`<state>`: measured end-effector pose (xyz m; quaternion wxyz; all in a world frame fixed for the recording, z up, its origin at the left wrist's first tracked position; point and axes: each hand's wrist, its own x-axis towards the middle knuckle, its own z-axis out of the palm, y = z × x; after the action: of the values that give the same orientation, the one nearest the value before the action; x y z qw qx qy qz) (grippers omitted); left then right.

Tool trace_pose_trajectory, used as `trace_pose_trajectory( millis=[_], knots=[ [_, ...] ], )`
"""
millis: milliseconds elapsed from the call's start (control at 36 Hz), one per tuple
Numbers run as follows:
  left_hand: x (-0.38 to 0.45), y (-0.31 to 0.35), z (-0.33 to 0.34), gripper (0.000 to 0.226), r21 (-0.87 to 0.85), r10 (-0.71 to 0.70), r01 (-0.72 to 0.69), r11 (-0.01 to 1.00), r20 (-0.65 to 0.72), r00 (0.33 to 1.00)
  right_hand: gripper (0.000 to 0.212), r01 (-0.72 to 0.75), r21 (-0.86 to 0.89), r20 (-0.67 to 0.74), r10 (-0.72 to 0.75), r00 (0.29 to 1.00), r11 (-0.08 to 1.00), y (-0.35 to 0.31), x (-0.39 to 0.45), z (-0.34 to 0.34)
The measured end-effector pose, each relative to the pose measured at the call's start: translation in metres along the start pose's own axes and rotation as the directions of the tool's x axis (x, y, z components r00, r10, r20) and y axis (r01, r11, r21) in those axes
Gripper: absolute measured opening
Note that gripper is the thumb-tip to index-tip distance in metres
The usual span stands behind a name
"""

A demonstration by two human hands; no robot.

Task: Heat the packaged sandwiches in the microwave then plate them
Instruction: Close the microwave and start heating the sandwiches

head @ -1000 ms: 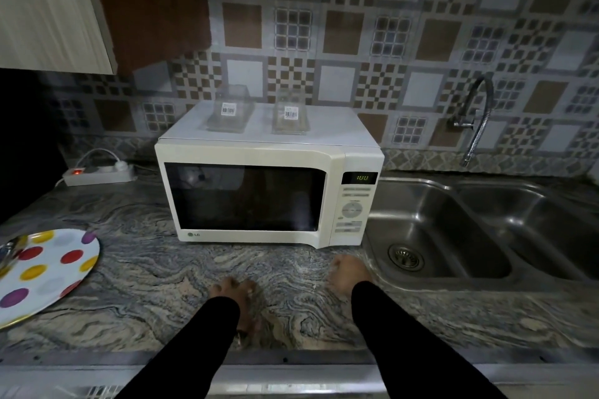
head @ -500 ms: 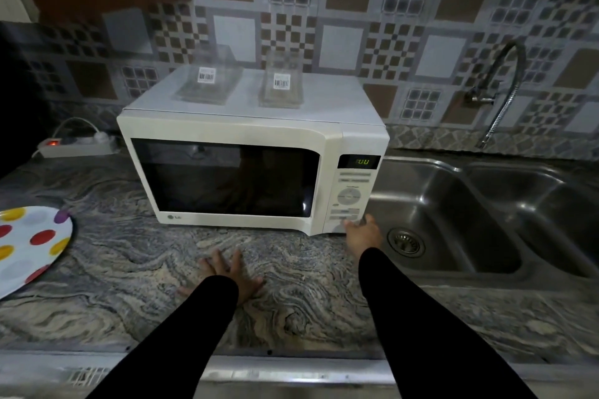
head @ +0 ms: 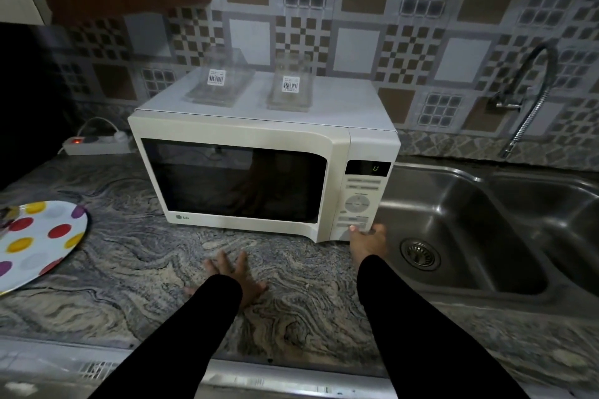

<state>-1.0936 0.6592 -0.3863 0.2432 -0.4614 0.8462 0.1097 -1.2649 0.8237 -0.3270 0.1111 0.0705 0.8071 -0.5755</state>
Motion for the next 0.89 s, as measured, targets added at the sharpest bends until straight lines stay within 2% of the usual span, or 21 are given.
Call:
trace_pose_trajectory(
  millis=[167,250,361,444,500,556,611,639,667,722,750,778,833,861,889],
  knots=[
    [0.001,-0.001,0.002,0.099,-0.01,0.003,-0.004,1.0,-0.012,1.0,0.033,-0.02,-0.049,0.113,0.026,0.993,0.999,-0.004,0.004,-0.01],
    [0.003,-0.002,0.003,0.099,-0.024,0.005,-0.005,1.0,-0.023,1.0,0.037,-0.025,-0.088,0.126,0.036,0.991,0.996,-0.007,0.004,-0.011],
    [-0.001,-0.002,0.002,0.098,-0.028,0.018,-0.019,0.999,-0.036,0.999,0.036,0.007,-0.285,0.159,0.04,0.987,0.959,-0.015,-0.002,-0.018],
    [-0.01,-0.002,-0.013,0.089,-0.012,0.029,-0.03,0.999,-0.047,0.998,0.034,0.091,-0.496,0.193,0.007,0.981,0.864,-0.018,-0.01,-0.022],
    [-0.016,-0.002,-0.035,0.064,-0.001,0.112,-0.112,0.994,-0.086,0.99,0.032,0.214,-0.619,0.242,-0.076,0.967,0.756,-0.022,-0.021,-0.02],
    [-0.026,0.001,-0.059,0.042,-0.099,0.201,-0.23,0.968,-0.241,0.95,0.029,0.392,-0.696,0.346,-0.198,0.917,0.601,-0.027,-0.033,-0.016],
    [-0.04,0.007,-0.082,0.03,-0.196,0.216,-0.343,0.919,-0.479,0.851,0.029,0.567,-0.692,0.469,-0.319,0.824,0.447,-0.032,-0.044,-0.008],
    [-0.048,0.012,-0.093,0.026,-0.21,0.205,-0.402,0.891,-0.604,0.77,0.03,0.643,-0.665,0.526,-0.374,0.764,0.38,-0.035,-0.049,-0.004],
    [-0.055,0.016,-0.103,0.022,-0.203,0.195,-0.473,0.857,-0.723,0.663,0.028,0.715,-0.624,0.573,-0.438,0.692,0.314,-0.038,-0.053,0.0],
    [-0.066,0.024,-0.125,0.024,-0.084,0.213,-0.626,0.775,-0.899,0.384,0.017,0.835,-0.538,0.638,-0.59,0.494,0.117,-0.045,-0.063,0.006],
    [-0.069,0.027,-0.136,0.029,0.01,0.239,-0.662,0.749,-0.937,0.256,0.016,0.856,-0.517,0.666,-0.634,0.392,-0.014,-0.049,-0.066,0.009],
    [-0.071,0.029,-0.147,0.033,0.091,0.262,-0.664,0.742,-0.951,0.162,0.019,0.841,-0.522,0.686,-0.655,0.317,-0.139,-0.053,-0.068,0.012],
    [-0.074,0.034,-0.168,0.036,0.172,0.285,-0.621,0.765,-0.955,0.085,0.021,0.769,-0.555,0.697,-0.682,0.222,-0.317,-0.062,-0.071,0.016],
    [-0.075,0.036,-0.177,0.039,0.193,0.295,-0.596,0.779,-0.952,0.077,0.019,0.725,-0.579,0.696,-0.689,0.203,-0.372,-0.07,-0.074,0.016],
    [-0.078,0.037,-0.186,0.042,0.201,0.305,-0.576,0.792,-0.948,0.087,0.016,0.676,-0.609,0.702,-0.679,0.215,-0.416,-0.077,-0.077,0.014]
  ],
)
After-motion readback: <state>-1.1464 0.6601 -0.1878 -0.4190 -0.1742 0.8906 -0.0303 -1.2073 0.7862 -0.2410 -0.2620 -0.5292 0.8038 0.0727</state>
